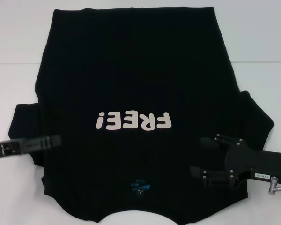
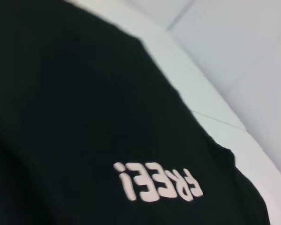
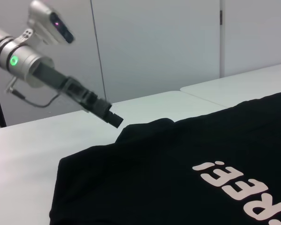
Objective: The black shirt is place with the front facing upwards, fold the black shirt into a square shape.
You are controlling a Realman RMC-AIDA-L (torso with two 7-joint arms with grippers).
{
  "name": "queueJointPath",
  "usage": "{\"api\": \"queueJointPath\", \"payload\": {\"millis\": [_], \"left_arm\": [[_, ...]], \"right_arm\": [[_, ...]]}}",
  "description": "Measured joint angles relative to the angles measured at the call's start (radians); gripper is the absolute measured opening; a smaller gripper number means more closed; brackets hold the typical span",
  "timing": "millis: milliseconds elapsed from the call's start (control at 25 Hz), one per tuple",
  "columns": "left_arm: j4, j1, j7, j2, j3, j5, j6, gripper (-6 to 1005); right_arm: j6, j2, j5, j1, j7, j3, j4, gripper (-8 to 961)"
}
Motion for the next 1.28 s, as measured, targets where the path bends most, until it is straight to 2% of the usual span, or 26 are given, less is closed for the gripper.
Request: {"api": "queueJointPath", "payload": {"millis": [120,280,560,920,1280], "left_arm": [[-0.001,-0.013,-0.174,0.039,0.002,0.01,-0.002,844],[0.009,-0.013,-0.386,0.061,-0.003,0.011,-0.047,844],[-0.006,-0.03,-0.506,0.069,0.005,0.066,-0.132,843],[-0.063,-0.049,-0.521,0.077,0.005,0.105,-0.238,843],[-0.094,-0.05,-0.526,0.078,0.007,0.118,-0.27,843]], "right_arm": [[0.0,0.0,0.0,0.0,0.001,-0.001,0.001,916],[0.001,0.0,0.0,0.0,0.003,0.001,0.001,916],[0.002,0.0,0.0,0.001,0.007,0.001,0.005,916],[0.003,0.0,0.0,0.003,0.015,0.002,0.013,916],[0.005,0.0,0.0,0.007,0.015,0.002,0.015,916]]}}
